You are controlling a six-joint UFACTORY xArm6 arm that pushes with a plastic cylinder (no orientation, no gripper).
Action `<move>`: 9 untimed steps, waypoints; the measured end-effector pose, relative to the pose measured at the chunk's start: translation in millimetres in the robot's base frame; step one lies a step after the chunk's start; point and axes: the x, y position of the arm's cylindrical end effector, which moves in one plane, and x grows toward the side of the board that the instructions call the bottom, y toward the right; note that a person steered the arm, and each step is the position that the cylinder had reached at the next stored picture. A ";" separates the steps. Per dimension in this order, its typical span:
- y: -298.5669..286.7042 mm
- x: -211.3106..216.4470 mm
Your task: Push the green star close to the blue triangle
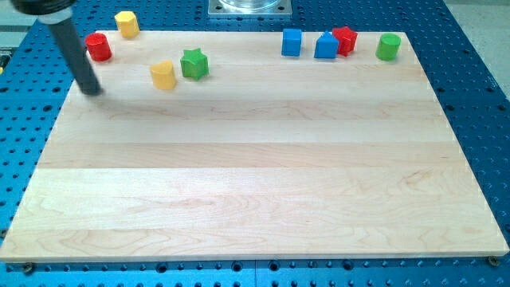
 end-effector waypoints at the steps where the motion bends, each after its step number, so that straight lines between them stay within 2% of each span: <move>1: 74.7 -13.7; 2: 70.2 -38.4; 4: 243.8 -35.5; 5: 148.9 -40.6; 6: 169.7 -71.3; 7: 289.4 -38.3; 8: 382.9 -1.2; 9: 251.0 -8.7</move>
